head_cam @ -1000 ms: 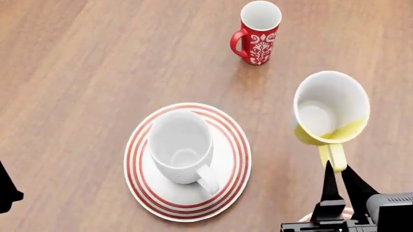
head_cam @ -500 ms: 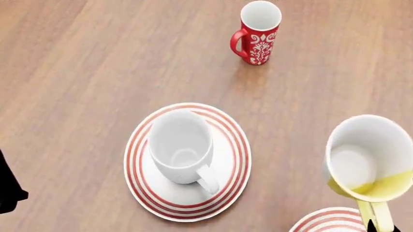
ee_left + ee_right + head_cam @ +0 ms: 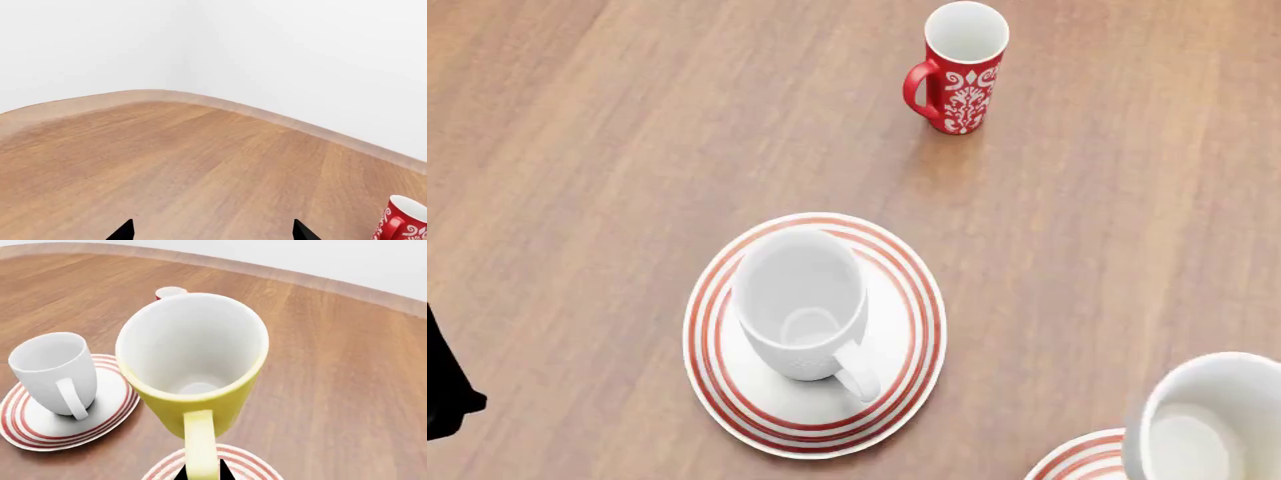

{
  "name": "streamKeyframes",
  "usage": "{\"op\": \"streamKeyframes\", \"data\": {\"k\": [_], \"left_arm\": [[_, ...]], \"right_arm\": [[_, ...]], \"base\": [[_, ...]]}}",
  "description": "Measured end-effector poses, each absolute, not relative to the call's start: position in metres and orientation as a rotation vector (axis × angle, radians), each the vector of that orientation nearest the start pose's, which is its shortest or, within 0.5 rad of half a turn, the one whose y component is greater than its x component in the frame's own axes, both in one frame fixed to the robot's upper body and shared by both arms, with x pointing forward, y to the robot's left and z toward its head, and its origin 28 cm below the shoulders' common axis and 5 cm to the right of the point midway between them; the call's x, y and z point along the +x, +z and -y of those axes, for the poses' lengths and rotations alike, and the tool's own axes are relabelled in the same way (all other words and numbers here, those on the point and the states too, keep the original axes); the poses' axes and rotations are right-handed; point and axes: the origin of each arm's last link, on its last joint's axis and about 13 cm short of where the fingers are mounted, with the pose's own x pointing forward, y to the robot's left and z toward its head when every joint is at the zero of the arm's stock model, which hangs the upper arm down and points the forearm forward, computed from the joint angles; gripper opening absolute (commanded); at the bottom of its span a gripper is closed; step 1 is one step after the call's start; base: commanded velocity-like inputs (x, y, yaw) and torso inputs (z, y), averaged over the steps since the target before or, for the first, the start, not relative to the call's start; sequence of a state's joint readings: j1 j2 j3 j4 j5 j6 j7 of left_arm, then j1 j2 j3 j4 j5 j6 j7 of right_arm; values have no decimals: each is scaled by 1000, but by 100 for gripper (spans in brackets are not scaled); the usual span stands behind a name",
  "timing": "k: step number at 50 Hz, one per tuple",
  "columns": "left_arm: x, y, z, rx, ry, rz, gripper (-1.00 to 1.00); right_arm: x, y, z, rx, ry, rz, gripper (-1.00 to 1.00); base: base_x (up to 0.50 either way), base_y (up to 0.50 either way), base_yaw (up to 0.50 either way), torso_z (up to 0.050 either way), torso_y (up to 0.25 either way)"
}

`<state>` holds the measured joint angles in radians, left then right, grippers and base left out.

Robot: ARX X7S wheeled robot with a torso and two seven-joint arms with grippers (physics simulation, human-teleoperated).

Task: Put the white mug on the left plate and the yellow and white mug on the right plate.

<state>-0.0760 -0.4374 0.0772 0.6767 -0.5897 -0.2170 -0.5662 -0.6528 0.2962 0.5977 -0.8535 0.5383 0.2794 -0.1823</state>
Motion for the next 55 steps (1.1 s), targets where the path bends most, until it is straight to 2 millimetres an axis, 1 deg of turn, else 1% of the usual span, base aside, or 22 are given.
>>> {"op": "streamKeyframes", "data": {"k": [9, 18, 55], "left_arm": [[195, 156, -233, -223, 140, 365, 100], [197, 156, -233, -221, 137, 364, 100], [198, 155, -232, -217, 141, 362, 100]], "right_arm": [[56, 113, 207, -53, 20, 33, -100], [46, 104, 211, -43, 14, 21, -100], [29, 74, 217, 5, -14, -21, -100]], "base": [[0, 0, 0, 0, 0], [0, 0, 0, 0, 0], [0, 0, 0, 0, 0]]}}
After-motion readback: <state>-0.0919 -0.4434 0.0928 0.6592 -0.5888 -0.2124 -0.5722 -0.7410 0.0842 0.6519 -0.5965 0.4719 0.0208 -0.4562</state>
